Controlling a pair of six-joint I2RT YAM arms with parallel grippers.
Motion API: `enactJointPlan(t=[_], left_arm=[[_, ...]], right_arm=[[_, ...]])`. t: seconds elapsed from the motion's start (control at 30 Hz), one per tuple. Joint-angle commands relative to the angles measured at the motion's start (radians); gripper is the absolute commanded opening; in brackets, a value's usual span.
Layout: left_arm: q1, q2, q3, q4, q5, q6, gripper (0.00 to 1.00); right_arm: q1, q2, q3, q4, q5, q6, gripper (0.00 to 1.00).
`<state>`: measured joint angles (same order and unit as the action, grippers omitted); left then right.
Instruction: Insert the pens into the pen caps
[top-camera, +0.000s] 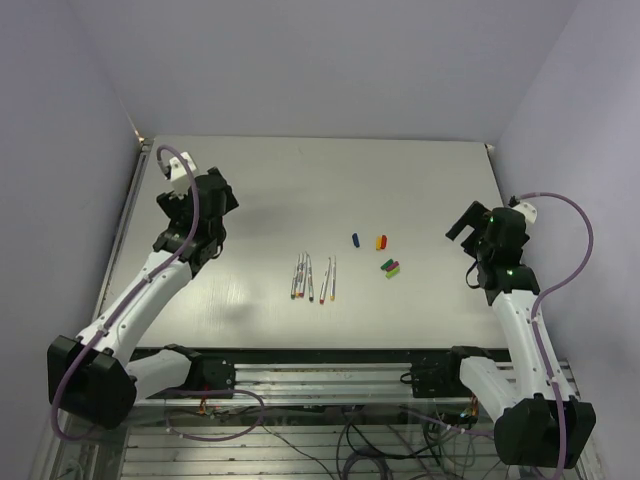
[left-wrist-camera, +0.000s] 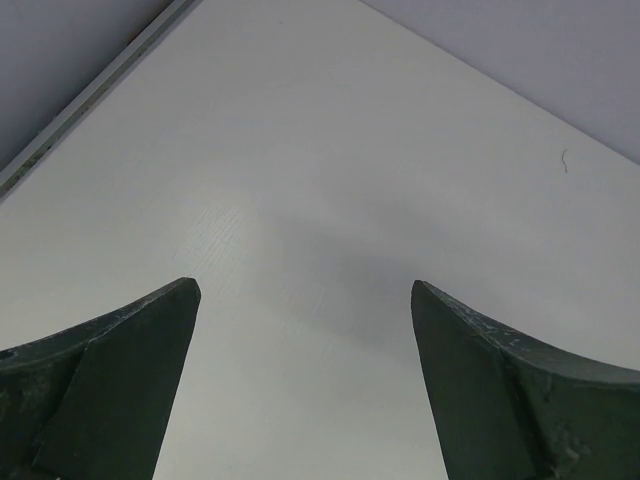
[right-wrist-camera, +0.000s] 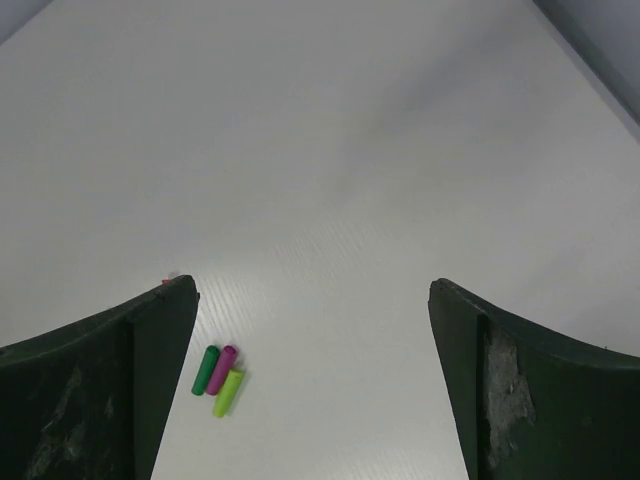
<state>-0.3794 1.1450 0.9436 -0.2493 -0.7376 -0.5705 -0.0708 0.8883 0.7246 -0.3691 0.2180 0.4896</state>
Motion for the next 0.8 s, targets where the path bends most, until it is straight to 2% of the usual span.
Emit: enactJointPlan(t=[0.0,0.23,0.43,0.6,0.77], left_arm=[[0.004,-0.037,-0.023,-0.015,-0.006,-0.009,0.98],[0.004,-0.025,-0.029,-0.012,-0.001,-0.015,0.98],[0.004,-0.021,-0.008,-0.03,-0.02,-0.014,0.98],[0.001,-0.065,-0.058,0.038,0.03,0.053,0.98],[-0.01,-0.089,-0.094,0.098,0.114,0.101,0.98]], right_arm=[[0.005,-0.006,-0.013,0.004,0.013,-0.006,1.0],[0.005,0.016,-0.014,-0.019,0.036,0.008,1.0],[0.005,-0.082,-0.072,0.041,-0.012,-0.027,1.0],[0.003,-0.164,-0.1,0.066,0.019,0.013,1.0],[0.003,-0.15,-0.075,0.047,0.061,0.04,1.0]])
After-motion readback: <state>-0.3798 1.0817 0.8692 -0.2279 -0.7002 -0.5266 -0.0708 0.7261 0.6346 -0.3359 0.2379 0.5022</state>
